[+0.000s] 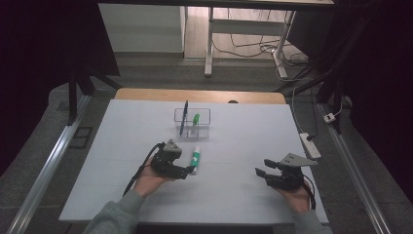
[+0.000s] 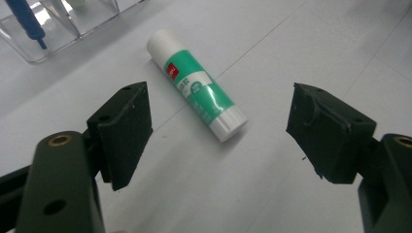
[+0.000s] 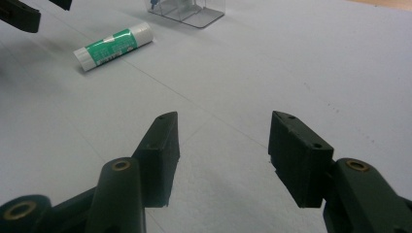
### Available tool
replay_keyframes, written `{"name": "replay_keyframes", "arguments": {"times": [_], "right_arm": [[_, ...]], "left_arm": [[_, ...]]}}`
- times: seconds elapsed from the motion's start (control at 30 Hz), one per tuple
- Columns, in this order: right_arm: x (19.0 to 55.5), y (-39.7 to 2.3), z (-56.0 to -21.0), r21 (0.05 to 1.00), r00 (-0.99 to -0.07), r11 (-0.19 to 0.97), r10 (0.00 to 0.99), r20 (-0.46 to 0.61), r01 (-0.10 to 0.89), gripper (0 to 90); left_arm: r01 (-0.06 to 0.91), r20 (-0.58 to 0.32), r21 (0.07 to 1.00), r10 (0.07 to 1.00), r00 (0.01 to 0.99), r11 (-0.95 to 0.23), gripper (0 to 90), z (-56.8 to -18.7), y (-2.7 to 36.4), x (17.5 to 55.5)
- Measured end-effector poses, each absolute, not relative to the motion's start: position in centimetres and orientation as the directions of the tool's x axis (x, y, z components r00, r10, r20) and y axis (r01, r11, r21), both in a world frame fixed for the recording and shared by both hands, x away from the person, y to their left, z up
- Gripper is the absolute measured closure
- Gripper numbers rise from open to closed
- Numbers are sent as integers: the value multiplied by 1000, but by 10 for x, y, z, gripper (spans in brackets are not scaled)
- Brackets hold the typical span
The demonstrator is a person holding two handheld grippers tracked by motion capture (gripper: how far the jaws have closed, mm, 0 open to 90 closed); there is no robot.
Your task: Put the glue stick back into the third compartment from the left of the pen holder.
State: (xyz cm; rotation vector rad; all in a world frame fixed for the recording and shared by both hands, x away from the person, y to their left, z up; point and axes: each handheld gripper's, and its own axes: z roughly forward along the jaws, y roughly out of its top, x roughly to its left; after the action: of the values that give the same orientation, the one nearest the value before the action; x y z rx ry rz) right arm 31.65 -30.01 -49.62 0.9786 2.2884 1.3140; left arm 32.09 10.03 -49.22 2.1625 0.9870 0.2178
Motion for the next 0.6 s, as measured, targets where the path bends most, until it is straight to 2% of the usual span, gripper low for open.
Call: {"name": "replay_keyframes", "arguments": {"times": [0.6], "right_arm": [[317, -300, -499, 845, -713, 350, 700, 51, 404, 447]], "left_arm": [[664, -164, 633, 770, 617, -397, 291, -512, 75, 359]]}}
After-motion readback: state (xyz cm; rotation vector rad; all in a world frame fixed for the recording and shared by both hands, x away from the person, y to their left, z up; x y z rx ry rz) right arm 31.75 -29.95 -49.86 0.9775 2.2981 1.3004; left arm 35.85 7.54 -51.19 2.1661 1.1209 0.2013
